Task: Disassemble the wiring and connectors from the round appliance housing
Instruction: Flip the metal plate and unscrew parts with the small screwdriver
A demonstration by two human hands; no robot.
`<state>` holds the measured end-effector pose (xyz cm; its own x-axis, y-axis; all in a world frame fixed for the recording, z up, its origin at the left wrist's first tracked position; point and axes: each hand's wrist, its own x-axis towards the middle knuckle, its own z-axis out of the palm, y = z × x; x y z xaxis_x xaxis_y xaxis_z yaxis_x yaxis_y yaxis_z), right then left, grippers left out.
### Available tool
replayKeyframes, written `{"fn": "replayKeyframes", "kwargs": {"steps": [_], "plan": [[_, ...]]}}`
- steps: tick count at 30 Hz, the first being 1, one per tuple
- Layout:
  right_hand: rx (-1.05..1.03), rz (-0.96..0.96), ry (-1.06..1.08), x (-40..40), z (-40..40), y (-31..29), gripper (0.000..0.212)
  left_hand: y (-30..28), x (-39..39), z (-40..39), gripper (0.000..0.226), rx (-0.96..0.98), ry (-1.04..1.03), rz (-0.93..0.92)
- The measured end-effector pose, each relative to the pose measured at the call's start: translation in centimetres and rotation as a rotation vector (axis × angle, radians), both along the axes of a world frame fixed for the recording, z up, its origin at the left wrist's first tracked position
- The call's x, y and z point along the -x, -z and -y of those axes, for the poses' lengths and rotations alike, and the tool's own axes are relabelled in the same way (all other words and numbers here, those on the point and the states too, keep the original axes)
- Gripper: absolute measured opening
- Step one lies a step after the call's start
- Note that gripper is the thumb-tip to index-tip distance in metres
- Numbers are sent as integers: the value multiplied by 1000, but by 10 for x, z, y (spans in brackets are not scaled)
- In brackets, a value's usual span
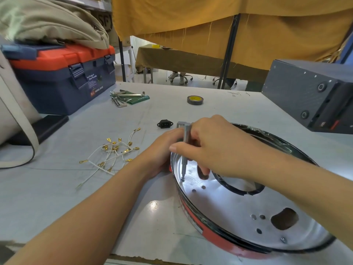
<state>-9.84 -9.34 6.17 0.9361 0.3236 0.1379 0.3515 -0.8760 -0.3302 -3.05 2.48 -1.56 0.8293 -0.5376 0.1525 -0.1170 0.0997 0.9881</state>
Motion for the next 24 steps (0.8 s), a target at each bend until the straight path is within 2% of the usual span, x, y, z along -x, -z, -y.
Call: {"fn": "replayKeyframes", "kwargs": {"steps": [6,12,19,21,24], "plan": [[-138,-228,-26,-2,5,-3,48,1,-5,0,22,-91,-50,-11],[-196,-330,-135,-5,9,-5,39,1,-5,1,52,-100,-13,-2],[-281,-538,-239,-15,24,-15,16,4,-10,3,28,-46,-74,-110],[-272,-544,-240,-17,24,-16,14,4,-11,3,30,-63,-78,-109],[-233,-446,-216,-21,20,-17,13,3,-11,3,29,-96,-92,-85]]}}
